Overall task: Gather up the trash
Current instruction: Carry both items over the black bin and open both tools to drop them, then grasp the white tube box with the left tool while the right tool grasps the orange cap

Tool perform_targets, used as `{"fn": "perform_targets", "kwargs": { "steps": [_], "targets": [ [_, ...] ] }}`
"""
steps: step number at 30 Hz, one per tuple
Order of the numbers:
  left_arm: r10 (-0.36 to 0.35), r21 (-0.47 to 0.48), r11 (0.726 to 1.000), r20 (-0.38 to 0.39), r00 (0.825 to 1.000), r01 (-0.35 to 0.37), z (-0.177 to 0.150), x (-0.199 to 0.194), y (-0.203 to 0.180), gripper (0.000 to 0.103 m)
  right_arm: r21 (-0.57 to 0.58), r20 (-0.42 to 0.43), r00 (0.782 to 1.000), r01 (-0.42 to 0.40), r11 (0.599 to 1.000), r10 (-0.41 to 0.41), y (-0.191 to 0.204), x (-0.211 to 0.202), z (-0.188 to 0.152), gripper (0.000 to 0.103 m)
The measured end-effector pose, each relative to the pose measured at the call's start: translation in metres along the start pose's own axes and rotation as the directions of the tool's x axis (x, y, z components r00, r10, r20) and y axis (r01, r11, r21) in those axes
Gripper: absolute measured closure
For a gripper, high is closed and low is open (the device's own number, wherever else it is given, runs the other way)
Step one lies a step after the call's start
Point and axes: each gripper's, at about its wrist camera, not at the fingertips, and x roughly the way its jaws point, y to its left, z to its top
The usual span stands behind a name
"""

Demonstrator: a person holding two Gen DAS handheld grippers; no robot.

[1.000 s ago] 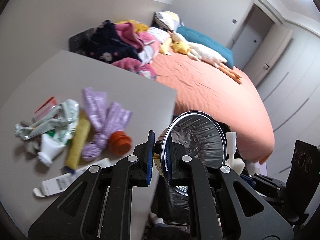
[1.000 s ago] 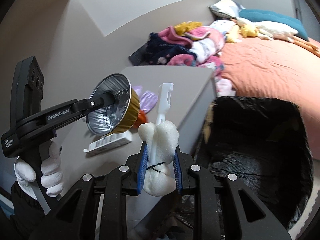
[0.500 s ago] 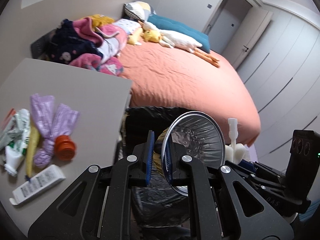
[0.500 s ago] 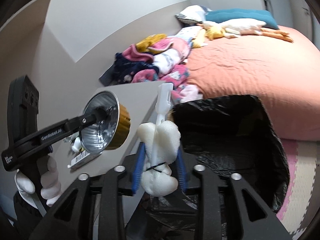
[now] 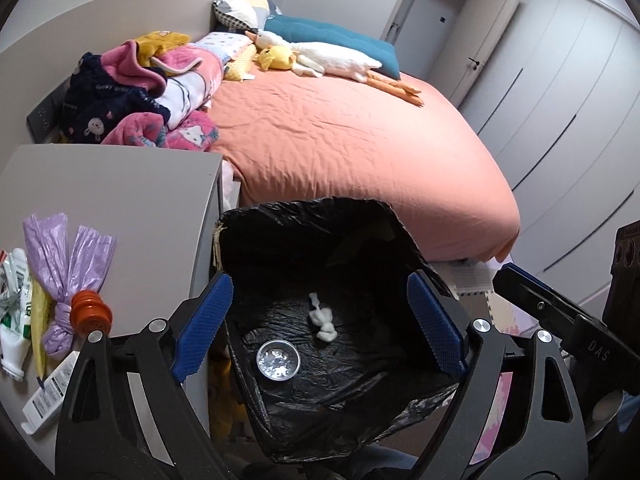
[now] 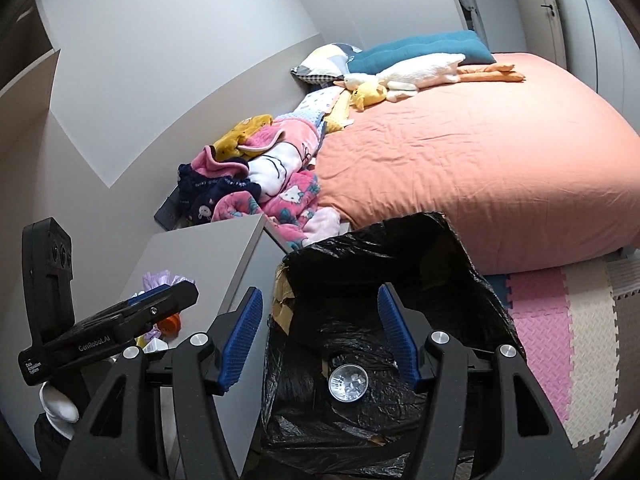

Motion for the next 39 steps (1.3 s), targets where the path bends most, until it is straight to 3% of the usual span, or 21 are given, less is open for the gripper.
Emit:
{"fn": "perform_targets", "kwargs": {
  "steps": [15, 39],
  "targets": [
    [0.031, -0.008, 0.999, 0.013, 0.999, -0.031, -0.009, -0.013, 0.012, 0.017, -0.027, -0.035, 0.998, -0.045, 0.999, 0.044, 0.019, 0.012, -0.003, 0.042],
    [0.169, -0.13, 0.978, 0.023, 0.985, -0.165, -0.049, -0.067, 0.101, 0.017, -0.125, -0.152, 0.973, -0.192, 0.973, 0.172, 0.109, 0.062, -0.024, 0.042]
  ]
}}
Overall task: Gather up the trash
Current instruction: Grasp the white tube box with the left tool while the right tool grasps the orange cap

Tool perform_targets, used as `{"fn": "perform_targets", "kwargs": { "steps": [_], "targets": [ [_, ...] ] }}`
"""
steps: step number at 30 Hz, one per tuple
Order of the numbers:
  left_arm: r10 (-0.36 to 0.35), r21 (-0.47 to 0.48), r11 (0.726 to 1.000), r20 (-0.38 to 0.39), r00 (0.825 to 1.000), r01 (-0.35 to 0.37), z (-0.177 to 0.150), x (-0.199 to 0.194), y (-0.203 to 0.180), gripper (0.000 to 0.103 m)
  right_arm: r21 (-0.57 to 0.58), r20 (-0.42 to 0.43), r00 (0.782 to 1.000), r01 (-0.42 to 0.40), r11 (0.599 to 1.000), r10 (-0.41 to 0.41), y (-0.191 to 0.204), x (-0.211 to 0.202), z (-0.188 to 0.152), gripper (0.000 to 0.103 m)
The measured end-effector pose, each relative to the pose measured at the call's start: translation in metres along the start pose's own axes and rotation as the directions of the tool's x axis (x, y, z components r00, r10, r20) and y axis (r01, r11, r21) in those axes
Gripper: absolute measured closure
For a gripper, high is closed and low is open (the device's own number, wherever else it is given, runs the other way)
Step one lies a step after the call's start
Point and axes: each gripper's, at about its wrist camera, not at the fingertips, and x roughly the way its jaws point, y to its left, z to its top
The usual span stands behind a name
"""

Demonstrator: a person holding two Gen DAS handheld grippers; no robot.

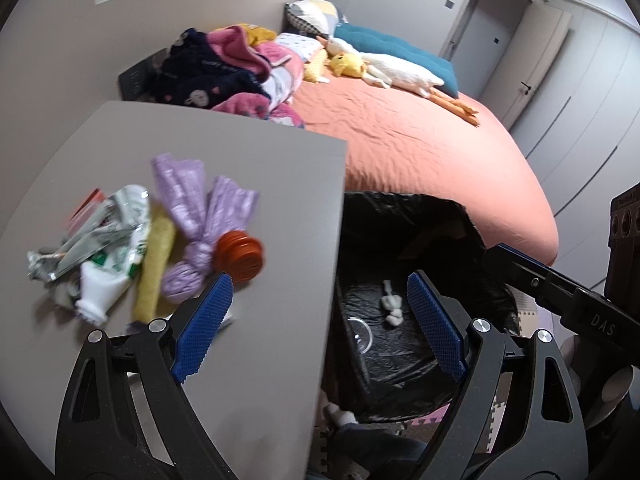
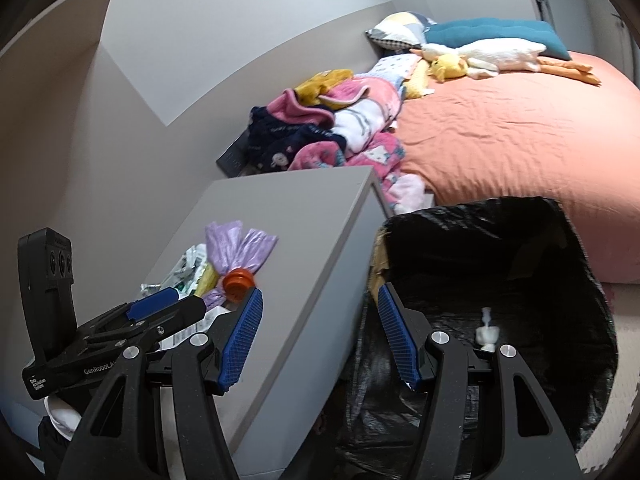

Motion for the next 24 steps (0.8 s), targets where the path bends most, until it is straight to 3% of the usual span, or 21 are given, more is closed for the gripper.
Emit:
{"fn": "perform_targets", "kwargs": {
  "steps": [10, 24],
  "targets": [
    [0.059, 0.003, 0.998, -0.012, 0.998, -0.059, -0.022, -0.008, 0.039, 0.017, -0.045, -0.058, 0.998, -0.037, 0.998, 0.034, 0.037, 0.034, -0.006, 0.042],
    [0.092, -0.056, 0.994, -0.091, 0.992, -0.097, -0.045, 0.008, 0.089, 0.017, -0.073, -0.147, 0.987, -0.072, 0.995, 0.061, 0.07, 0.078, -0.014, 0.042]
  ]
}}
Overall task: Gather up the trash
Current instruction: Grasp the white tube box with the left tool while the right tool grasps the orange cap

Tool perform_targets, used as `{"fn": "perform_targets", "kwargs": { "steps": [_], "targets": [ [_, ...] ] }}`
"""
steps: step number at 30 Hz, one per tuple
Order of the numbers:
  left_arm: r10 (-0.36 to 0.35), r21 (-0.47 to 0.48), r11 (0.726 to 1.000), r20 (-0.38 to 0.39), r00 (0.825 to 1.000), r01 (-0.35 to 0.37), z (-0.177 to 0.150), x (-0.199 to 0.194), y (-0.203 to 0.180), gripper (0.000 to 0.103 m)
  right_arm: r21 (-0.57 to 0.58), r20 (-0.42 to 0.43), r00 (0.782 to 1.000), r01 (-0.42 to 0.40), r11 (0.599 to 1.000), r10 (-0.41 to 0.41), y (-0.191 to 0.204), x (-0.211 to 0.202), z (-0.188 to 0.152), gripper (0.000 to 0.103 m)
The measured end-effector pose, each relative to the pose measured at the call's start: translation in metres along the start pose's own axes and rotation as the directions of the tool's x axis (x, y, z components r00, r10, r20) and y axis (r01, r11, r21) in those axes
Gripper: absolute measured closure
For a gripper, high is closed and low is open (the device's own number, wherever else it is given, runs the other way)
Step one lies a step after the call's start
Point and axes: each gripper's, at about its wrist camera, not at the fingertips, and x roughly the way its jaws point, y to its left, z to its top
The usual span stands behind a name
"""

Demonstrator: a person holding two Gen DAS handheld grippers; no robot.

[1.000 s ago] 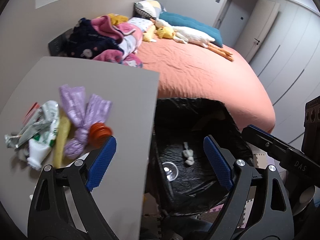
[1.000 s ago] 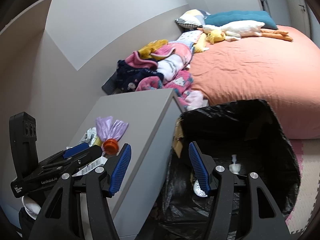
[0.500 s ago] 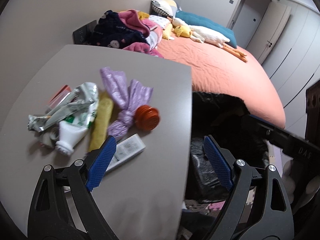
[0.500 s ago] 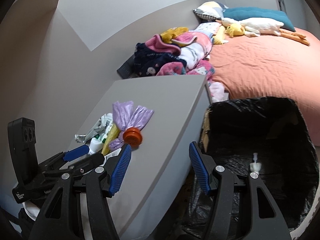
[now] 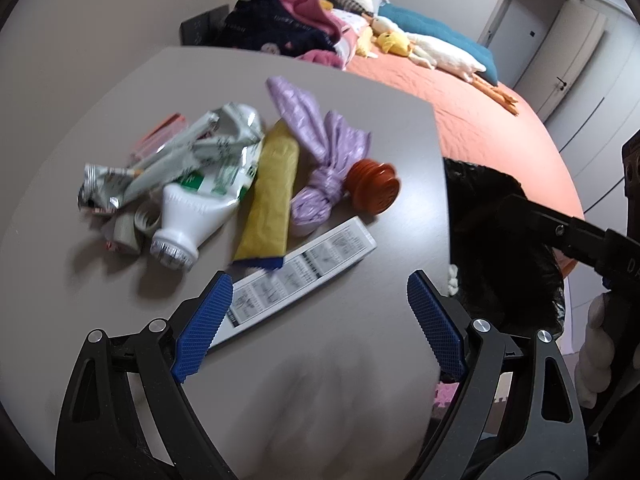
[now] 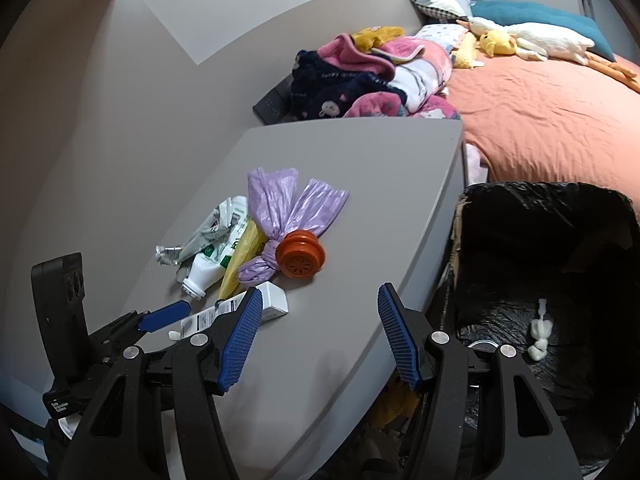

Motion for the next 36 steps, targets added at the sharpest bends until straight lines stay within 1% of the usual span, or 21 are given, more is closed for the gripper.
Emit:
{"fn": "perform_targets", "kwargs": {
  "steps": [5, 11, 16, 19, 21, 22, 23, 30, 32, 33, 35, 36],
  "targets": [
    [0.011, -0.003, 1.0, -0.023, 1.0, -0.011, -0.003, 0.01, 0.009, 0.017, -0.022, -0.033, 0.999, 0.0, 1.0, -0.001, 0.008, 0.018, 0.003, 0.042],
    [0.032, 0.055, 0.998, -0.013, 0.999, -0.031, 0.002, 0.015, 0.01, 0.017, -0.043, -0.067, 0.998, -0.004, 0.999, 0.001, 0.018, 0.043, 0.009, 0.042],
    [0.033, 0.066, 0.997, -0.066, 0.997, -0.028, 0.002, 0.029, 0.017, 0.017, -0.048, -0.085, 0.996, -0.005, 0.999, 0.0, 0.022, 0.063, 0.017, 0.042],
    [0.038, 0.068, 0.997, -0.084, 0.996, -0.033, 0.0, 0.036, 0.02, 0.017, -0.059, -0.09, 0.996, 0.003, 0.998, -0.008, 0.025, 0.073, 0.021, 0.042],
    [0.039, 0.069, 0.997, -0.088, 0.995, -0.033, 0.0, 0.039, 0.022, 0.021, -0.066, -0.095, 0.995, 0.008, 0.998, -0.014, 0.025, 0.08, 0.023, 0.042],
    [0.038, 0.07, 0.997, -0.092, 0.995, -0.032, -0.002, 0.039, 0.022, 0.027, -0.068, -0.098, 0.995, 0.009, 0.998, -0.015, 0.025, 0.084, 0.024, 0.042],
    [0.046, 0.077, 0.996, -0.083, 0.996, -0.04, -0.003, 0.039, 0.022, 0.03, -0.071, -0.102, 0.995, 0.009, 0.997, -0.016, 0.025, 0.087, 0.025, 0.042],
    [0.036, 0.094, 0.995, -0.069, 0.997, -0.029, -0.007, 0.036, 0.02, 0.041, -0.088, -0.103, 0.994, 0.017, 0.996, -0.026, 0.027, 0.101, 0.029, 0.042],
    [0.027, 0.09, 0.996, -0.063, 0.998, -0.022, -0.01, 0.034, 0.021, 0.051, -0.088, -0.108, 0.994, 0.018, 0.996, -0.027, 0.027, 0.103, 0.028, 0.042],
    [0.022, 0.082, 0.996, -0.057, 0.998, -0.017, -0.01, 0.033, 0.021, 0.053, -0.086, -0.111, 0.993, 0.017, 0.996, -0.027, 0.026, 0.105, 0.028, 0.043],
    [0.012, 0.071, 0.997, -0.052, 0.999, -0.008, -0.013, 0.031, 0.023, 0.058, -0.086, -0.126, 0.992, 0.006, 0.996, -0.017, 0.025, 0.109, 0.028, 0.055],
    [0.004, 0.07, 0.998, -0.052, 0.999, 0.0, -0.013, 0.03, 0.022, 0.06, -0.085, -0.135, 0.991, -0.005, 0.996, -0.006, 0.024, 0.11, 0.028, 0.056]
  ]
}}
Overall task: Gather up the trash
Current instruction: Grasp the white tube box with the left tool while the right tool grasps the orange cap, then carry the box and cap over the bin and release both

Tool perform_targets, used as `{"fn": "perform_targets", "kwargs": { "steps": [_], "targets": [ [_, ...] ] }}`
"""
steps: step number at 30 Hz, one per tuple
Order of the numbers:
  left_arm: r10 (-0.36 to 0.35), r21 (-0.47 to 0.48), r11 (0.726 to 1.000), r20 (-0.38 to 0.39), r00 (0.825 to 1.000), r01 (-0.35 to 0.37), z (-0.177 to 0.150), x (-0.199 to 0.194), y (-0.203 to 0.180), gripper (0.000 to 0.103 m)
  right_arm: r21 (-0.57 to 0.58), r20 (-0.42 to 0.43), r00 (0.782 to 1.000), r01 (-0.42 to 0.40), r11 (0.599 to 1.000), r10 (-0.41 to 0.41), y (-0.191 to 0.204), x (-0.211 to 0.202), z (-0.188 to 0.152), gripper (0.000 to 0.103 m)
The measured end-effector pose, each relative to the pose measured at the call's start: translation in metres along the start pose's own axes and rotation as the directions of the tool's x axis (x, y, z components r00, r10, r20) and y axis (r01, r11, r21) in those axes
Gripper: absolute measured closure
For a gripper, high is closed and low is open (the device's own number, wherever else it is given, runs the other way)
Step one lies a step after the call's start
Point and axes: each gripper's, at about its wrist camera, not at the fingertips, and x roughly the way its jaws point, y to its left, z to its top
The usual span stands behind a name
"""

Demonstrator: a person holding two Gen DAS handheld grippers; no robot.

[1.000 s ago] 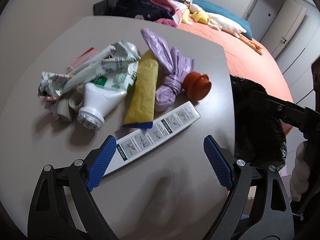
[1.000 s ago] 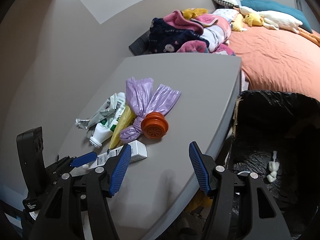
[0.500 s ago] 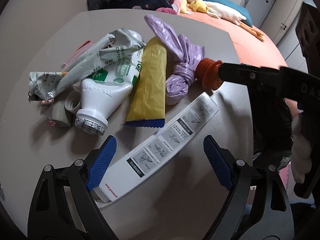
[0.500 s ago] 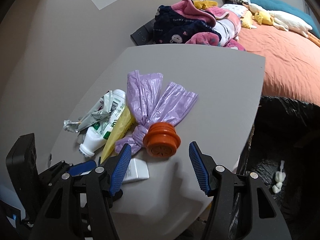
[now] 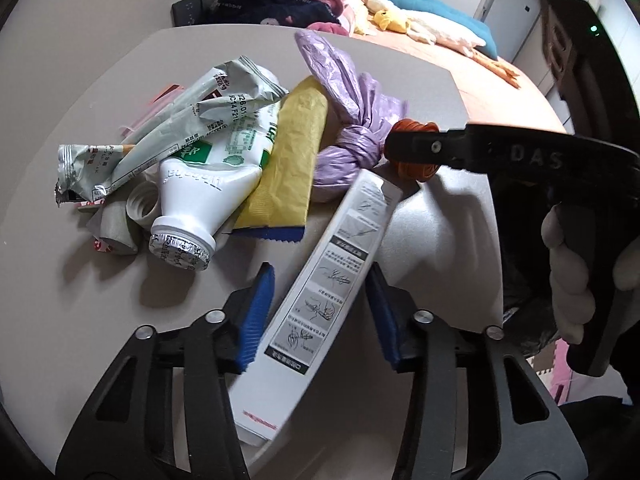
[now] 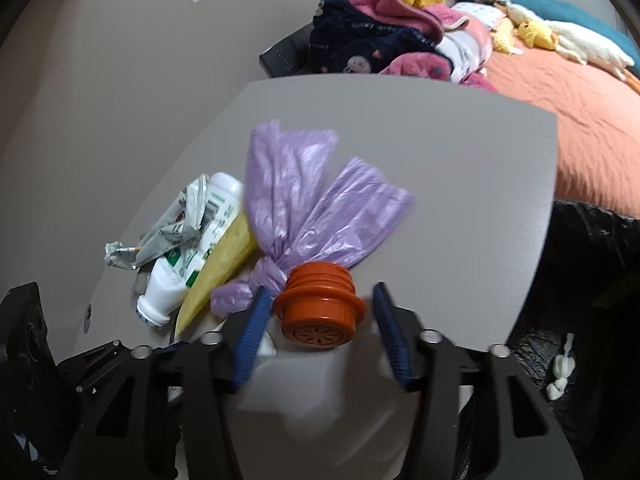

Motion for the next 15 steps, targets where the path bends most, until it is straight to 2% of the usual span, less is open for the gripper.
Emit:
{"fn": "perform_targets", "kwargs": {
  "steps": [4, 15],
  "targets": [
    [-0.043, -0.007, 0.999, -0.003, 0.999, 0.043, 0.0, -0.001, -0.003, 0.07, 0.001, -0.007, 1.0, -0.017, 1.0, 0.017, -0.002, -0.001, -0.001, 0.056],
    [-0.097, -0.03, 0.995, 0.034, 0.995, 0.098, 0.004, -0.013, -0.012, 0.07, 0.039, 0.029, 0.998, -0.051, 0.998, 0.05, -0.009, -0.029, -0.005, 0.056]
  ]
}}
